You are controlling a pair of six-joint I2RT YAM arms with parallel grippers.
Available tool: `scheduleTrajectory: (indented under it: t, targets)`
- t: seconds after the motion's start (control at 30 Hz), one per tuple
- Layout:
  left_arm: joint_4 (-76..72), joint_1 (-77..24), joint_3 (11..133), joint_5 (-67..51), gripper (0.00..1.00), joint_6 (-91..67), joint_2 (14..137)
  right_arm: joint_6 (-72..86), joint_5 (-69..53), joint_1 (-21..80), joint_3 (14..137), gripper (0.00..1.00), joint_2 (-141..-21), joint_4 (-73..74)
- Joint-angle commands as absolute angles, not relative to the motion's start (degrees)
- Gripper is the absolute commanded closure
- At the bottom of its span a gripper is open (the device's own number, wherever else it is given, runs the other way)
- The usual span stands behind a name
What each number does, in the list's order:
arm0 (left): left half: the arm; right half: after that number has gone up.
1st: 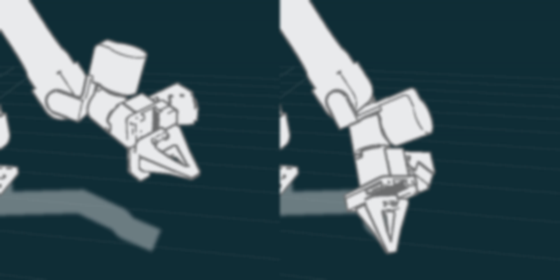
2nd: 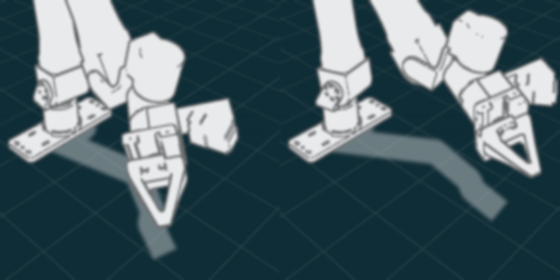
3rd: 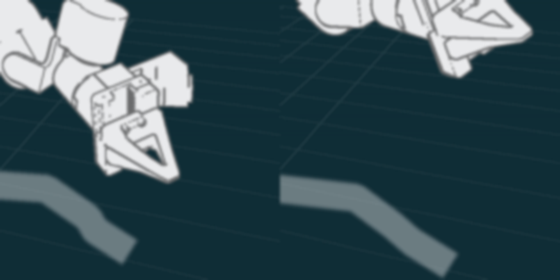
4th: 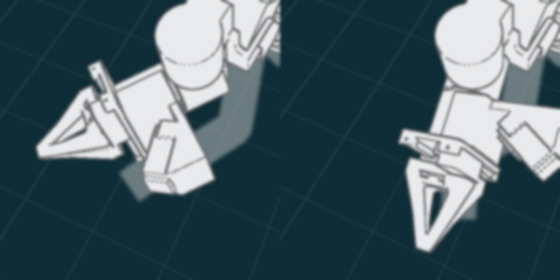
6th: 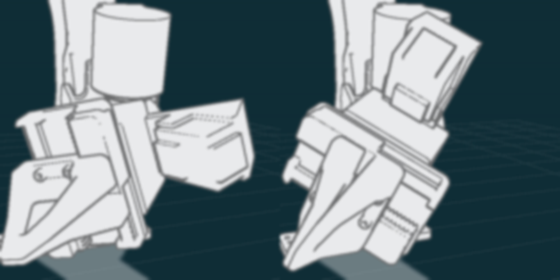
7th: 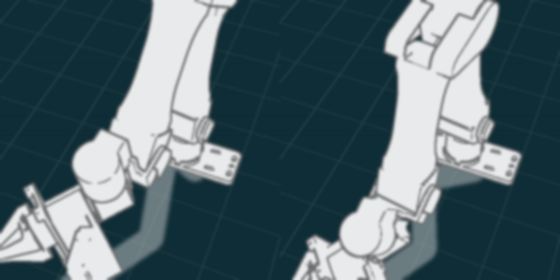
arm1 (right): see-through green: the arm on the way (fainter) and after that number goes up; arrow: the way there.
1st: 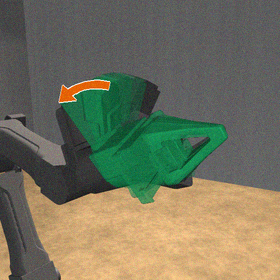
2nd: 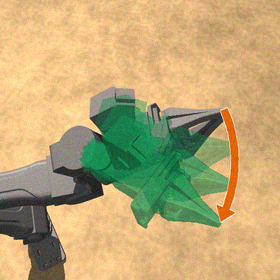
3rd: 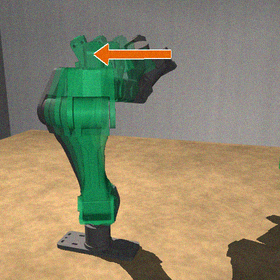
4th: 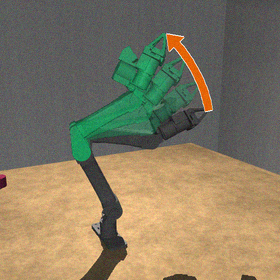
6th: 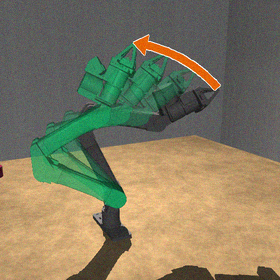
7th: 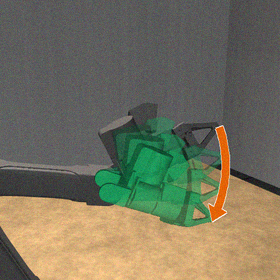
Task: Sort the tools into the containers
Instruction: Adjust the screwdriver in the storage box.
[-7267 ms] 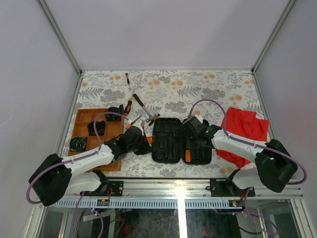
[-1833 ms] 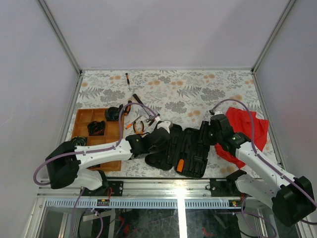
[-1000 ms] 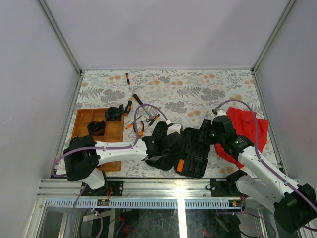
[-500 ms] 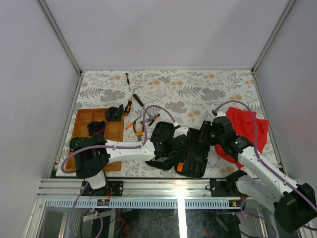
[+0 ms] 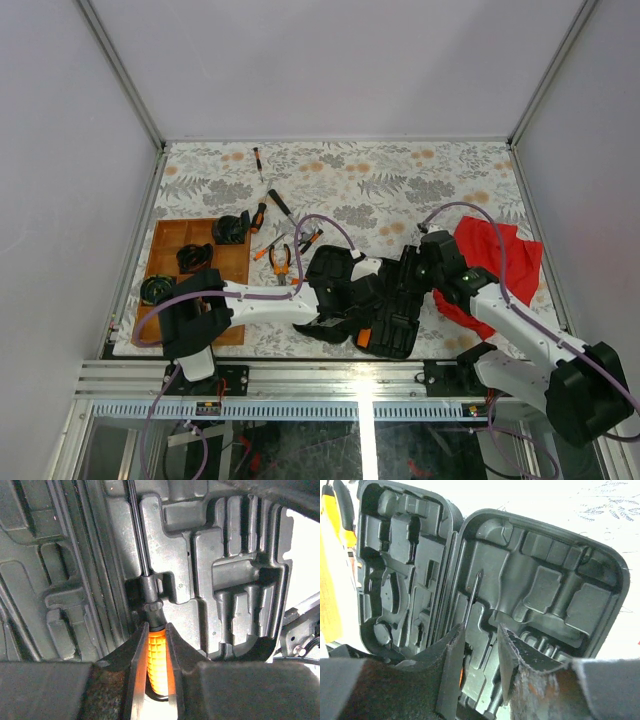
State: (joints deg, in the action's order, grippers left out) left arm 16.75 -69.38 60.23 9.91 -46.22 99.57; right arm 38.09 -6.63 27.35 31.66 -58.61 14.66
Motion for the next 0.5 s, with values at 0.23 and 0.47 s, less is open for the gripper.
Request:
scheduleTrajectory:
  t: [0.23,0.47]
  targets:
    - [16.2,-70.3,59.8,10.6,0.92,-46.5,100.9,38.7,-10.7,27.3,37.5,0.71,-67.0,10.0]
    - [16.0,-70.3,59.6,10.7,0.92,-46.5,101.0,38.9,-12.6,27.4,38.6,0.74,-71.8,8.4]
